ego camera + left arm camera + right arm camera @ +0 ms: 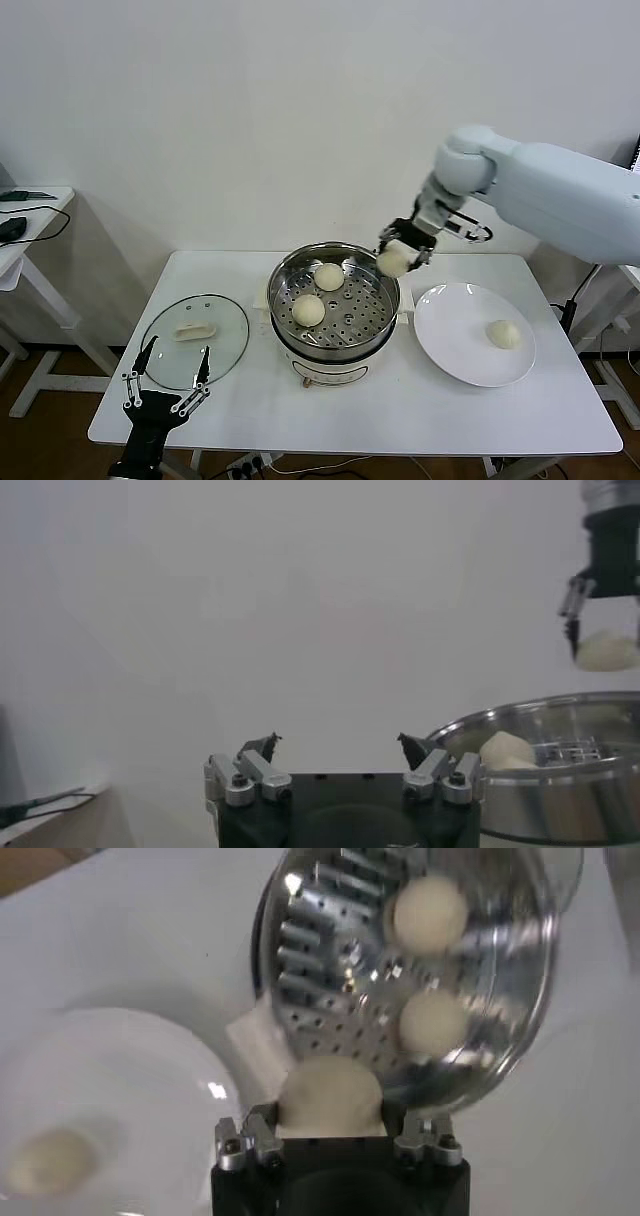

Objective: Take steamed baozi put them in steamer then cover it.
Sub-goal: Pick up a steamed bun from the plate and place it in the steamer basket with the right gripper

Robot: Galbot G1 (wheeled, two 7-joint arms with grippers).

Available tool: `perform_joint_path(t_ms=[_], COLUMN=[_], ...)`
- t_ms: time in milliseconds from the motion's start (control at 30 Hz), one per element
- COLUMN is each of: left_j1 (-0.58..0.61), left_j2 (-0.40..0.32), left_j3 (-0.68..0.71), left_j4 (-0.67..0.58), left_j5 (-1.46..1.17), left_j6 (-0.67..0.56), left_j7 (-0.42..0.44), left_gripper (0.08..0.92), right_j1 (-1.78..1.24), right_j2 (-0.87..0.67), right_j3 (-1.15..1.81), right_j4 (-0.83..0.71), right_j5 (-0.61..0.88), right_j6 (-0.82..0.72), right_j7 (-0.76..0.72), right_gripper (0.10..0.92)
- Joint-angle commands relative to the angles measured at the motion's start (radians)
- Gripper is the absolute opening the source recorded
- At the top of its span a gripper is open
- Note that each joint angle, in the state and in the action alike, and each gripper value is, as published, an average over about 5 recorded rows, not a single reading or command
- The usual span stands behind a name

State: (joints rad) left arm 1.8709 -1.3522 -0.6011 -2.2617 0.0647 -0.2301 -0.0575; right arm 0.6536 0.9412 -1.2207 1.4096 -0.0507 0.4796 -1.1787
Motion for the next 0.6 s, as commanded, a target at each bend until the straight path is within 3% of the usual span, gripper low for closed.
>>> perform_joint_path(t_ms=[33, 600], left_j1=[-0.001, -0.002], left_j2=[0.0, -0.003], left_j3=[0.007, -0.002], left_j4=[0.0, -0.004], left_j5=[-0.001, -0.002], left_j6=[0.004, -0.003], left_j7=[-0.001, -0.004], left_gripper=[0.823, 0.823], right_j1=[0.02, -0.149], right_j2=[0.114, 0.163], right_j3=[-0.041, -0.032], right_j4=[0.12, 0.099], right_j5=[-0.102, -0.299], right_j6=[0.136, 0.262], right_j7=[0.016, 0.059], right_gripper=[0.679, 0.682])
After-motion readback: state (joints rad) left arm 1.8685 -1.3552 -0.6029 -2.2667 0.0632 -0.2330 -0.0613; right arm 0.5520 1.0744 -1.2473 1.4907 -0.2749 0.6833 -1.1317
